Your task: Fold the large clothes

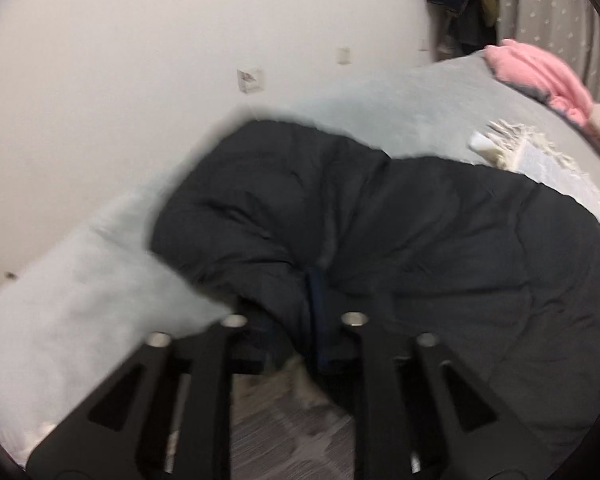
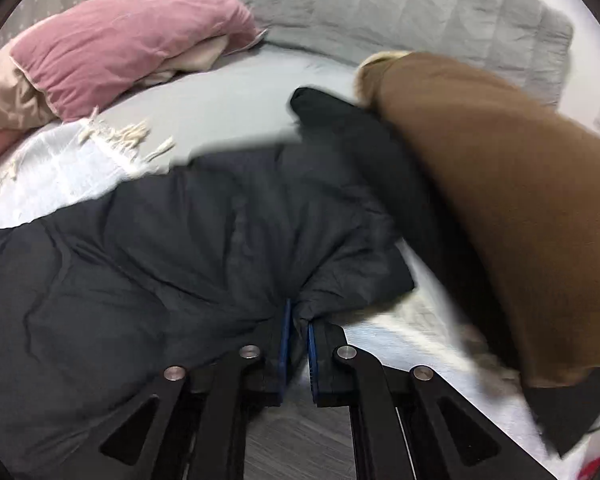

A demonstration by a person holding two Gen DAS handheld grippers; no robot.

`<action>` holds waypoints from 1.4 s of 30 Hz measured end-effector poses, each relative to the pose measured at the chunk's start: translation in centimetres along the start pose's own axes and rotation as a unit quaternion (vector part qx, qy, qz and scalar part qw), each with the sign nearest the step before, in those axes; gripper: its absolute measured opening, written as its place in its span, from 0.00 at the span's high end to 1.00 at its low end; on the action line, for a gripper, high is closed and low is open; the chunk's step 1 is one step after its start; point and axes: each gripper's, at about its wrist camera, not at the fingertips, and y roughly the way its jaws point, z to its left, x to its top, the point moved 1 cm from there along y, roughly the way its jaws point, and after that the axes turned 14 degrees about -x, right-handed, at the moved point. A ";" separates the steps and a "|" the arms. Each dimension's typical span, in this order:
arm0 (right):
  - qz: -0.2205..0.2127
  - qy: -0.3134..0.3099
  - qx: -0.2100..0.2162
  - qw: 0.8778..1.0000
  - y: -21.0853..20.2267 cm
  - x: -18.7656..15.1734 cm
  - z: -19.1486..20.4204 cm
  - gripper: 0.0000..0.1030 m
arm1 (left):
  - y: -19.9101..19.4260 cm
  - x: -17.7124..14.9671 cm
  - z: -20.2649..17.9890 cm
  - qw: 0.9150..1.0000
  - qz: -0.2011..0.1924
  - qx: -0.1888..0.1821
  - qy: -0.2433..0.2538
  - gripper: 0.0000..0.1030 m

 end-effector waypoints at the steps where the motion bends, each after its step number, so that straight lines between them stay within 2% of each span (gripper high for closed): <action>1: 0.002 -0.009 -0.010 1.000 -0.2 0.1 -0.1 0.93 | -0.2 0.1 -0.1 1.000 0.009 0.016 0.014 0.63; 3: 0.003 -0.003 -0.043 0.999 -0.7 0.3 -1.1 0.87 | -0.8 0.1 0.2 0.999 0.030 0.003 0.022 0.50; 4: 0.003 0.003 -0.050 0.999 -0.9 0.2 -1.7 0.83 | -1.2 0.0 0.3 0.999 0.038 -0.007 0.022 0.44; 5: 0.005 0.005 -0.052 0.999 -1.1 0.1 -2.3 0.79 | -1.7 -0.4 0.7 0.999 0.044 -0.017 0.023 0.33; 6: 0.011 0.001 -0.051 0.999 -1.2 0.0 -2.7 0.73 | -2.2 -0.7 1.0 0.998 0.049 -0.030 0.023 0.27; 7: 0.018 -0.011 -0.056 0.998 -1.3 -0.2 -3.2 0.54 | -3.3 -1.4 0.9 0.996 0.059 -0.055 0.027 0.27; 9: 0.025 -0.033 -0.053 0.998 -1.9 -0.6 -4.2 0.34 | -5.0 -2.5 0.8 0.992 0.076 -0.097 0.037 0.26; 12: 0.029 -0.040 0.033 0.998 -3.5 -1.3 -6.5 0.34 | -7.6 -4.5 0.3 0.977 0.110 -0.168 0.071 0.26; 15: 0.039 -0.054 0.141 0.988 -5.8 -2.6 -9.4 0.30 | -11.2 -7.0 -0.1 0.953 0.135 -0.239 0.129 0.25; 16: 0.045 -0.063 0.185 0.980 -6.6 -3.3 -10.3 0.29 | -12.9 -8.1 -0.2 0.939 0.144 -0.271 0.155 0.25; 18: 0.059 -0.087 0.260 0.960 -7.9 -4.9 -11.9 0.28 | -15.0 -9.7 -0.1 0.920 0.157 -0.308 0.185 0.22; 19: 0.066 -0.102 0.293 0.948 -8.7 -6.1 -12.6 0.28 | -16.4 -10.9 0.0 0.905 0.170 -0.332 0.206 0.22; 20: 0.074 -0.121 0.317 0.938 -9.3 -7.4 -13.2 0.28 | -17.2 -11.7 0.0 0.893 0.180 -0.349 0.218 0.21; 21: 0.082 -0.143 0.334 0.928 -9.8 -8.8 -13.7 0.28 | -18.1 -12.6 0.2 0.882 0.191 -0.366 0.228 0.21; 25: 0.108 -0.216 0.378 0.894 -11.3 -14.2 -15.4 0.28 | -20.3 -16.2 1.5 0.845 0.244 -0.405 0.251 0.21; 27: 0.123 -0.237 0.397 0.878 -11.7 -16.9 -15.8 0.28 | -20.3 -17.7 1.8 0.830 0.276 -0.415 0.252 0.20; 30: 0.151 -0.253 0.412 0.862 -11.5 -20.1 -16.2 0.28 | -19.7 -20.7 2.4 0.809 0.341 -0.419 0.232 0.20; 31: 0.164 -0.253 0.416 0.858 -11.1 -21.2 -16.3 0.29 | -19.8 -21.3 2.8 0.807 0.349 -0.419 0.225 0.20; 32: 0.167 -0.247 0.420 0.857 -10.9 -22.0 -16.5 0.30 | -19.9 -21.8 2.9 0.808 0.353 -0.421 0.214 0.26; 33: 0.150 -0.244 0.422 0.860 -11.1 -22.3 -16.9 0.46 | -20.4 -21.9 3.0 0.807 0.348 -0.430 0.206 0.54; 34: 0.150 -0.246 0.434 0.854 -11.5 -22.5 -17.4 0.80 | -21.3 -21.7 3.4 0.800 0.347 -0.448 0.197 0.67; 35: 0.169 -0.239 0.458 0.840 -11.6 -22.3 -17.6 0.89 | -21.8 -21.4 3.7 0.795 0.342 -0.467 0.183 0.77; 36: 0.180 -0.222 0.479 0.830 -11.9 -22.1 -18.3 0.89 | -22.4 -21.0 4.0 0.792 0.330 -0.485 0.169 0.85; 37: 0.174 -0.215 0.490 0.826 -12.2 -21.8 -18.9 0.90 | -23.1 -20.5 4.4 0.787 0.313 -0.506 0.165 0.86; 38: 0.156 -0.212 0.497 0.827 -12.6 -21.6 -19.7 0.91 | -23.4 -20.4 4.7 0.784 0.309 -0.512 0.167 0.87; 39: 0.140 -0.212 0.499 0.828 -12.8 -21.5 -20.4 0.91 | -23.2 -20.7 4.8 0.786 0.312 -0.504 0.174 0.87; 40: 0.137 -0.217 0.495 0.830 -12.6 -21.6 -20.6 0.91 | -22.4 -21.6 4.9 0.798 0.325 -0.468 0.197 0.87; 41: 0.142 -0.231 0.470 0.840 -11.8 -22.2 -20.5 0.91 | -21.8 -22.5 4.8 0.808 0.333 -0.435 0.218 0.87; 42: 0.144 -0.251 0.433 0.854 -11.1 -22.7 -19.9 0.91 | -21.1 -23.6 4.8 0.811 0.343 -0.410 0.237 0.88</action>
